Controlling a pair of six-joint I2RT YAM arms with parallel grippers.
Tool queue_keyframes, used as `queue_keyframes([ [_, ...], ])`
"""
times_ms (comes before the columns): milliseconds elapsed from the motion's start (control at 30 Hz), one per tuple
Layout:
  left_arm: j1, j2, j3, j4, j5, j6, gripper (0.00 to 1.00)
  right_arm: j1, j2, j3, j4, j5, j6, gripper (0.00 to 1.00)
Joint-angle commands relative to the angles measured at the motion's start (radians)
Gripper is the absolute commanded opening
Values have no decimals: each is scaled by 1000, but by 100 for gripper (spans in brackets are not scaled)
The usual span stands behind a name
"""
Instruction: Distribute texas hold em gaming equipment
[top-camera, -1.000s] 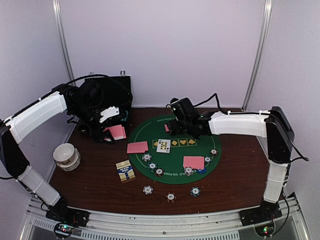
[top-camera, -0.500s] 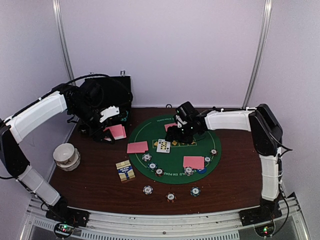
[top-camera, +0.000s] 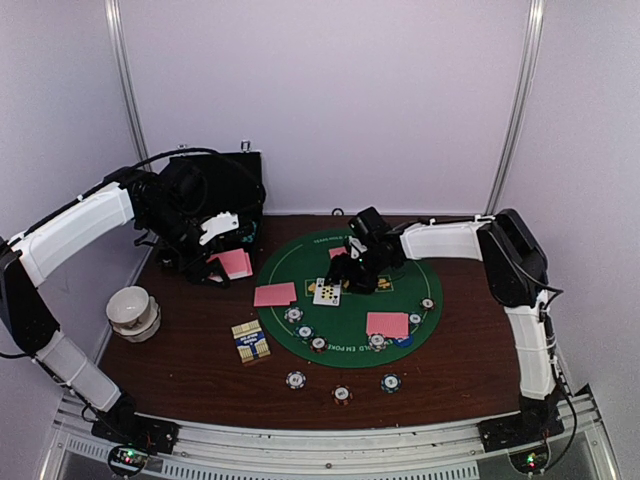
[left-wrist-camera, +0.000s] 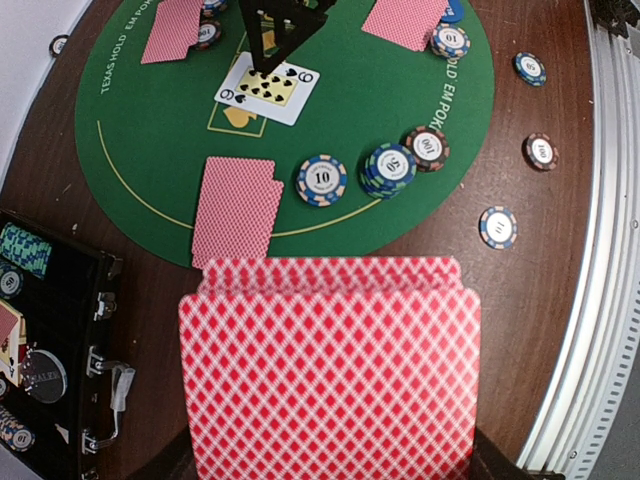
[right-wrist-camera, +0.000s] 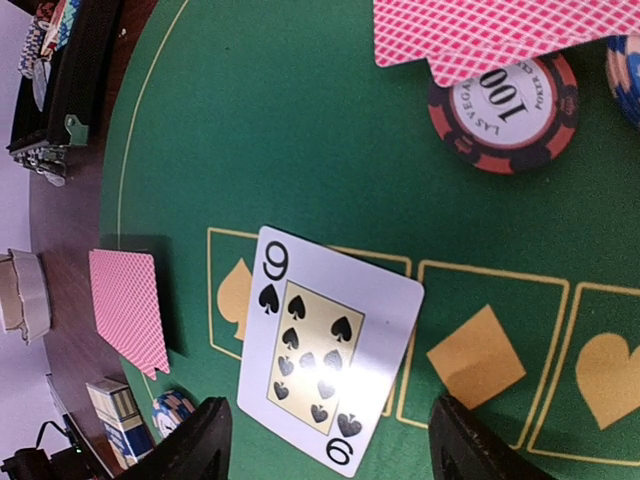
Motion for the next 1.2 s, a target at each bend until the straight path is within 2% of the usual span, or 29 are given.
queue_keyframes([
  [0, 8, -6, 26, 5, 24, 16, 0, -2, 56, 46, -8, -43, 28, 71],
  [367, 8, -5, 29, 5, 23, 16, 0, 1, 115, 92, 56, -123, 115, 68],
  [567, 8, -4, 26, 3, 27, 16, 0, -4, 32, 63, 69, -92, 117, 68],
  [667, 8, -4, 26, 3, 31, 17, 0, -4, -33, 34, 89, -76, 123, 71],
  [867, 6, 11, 27, 4, 57, 15, 0, 34, -149, -29, 224, -159, 196, 79],
  [1167, 6, 30, 42, 3, 74, 11, 0, 157, -187, -29, 407, -316, 328, 84],
])
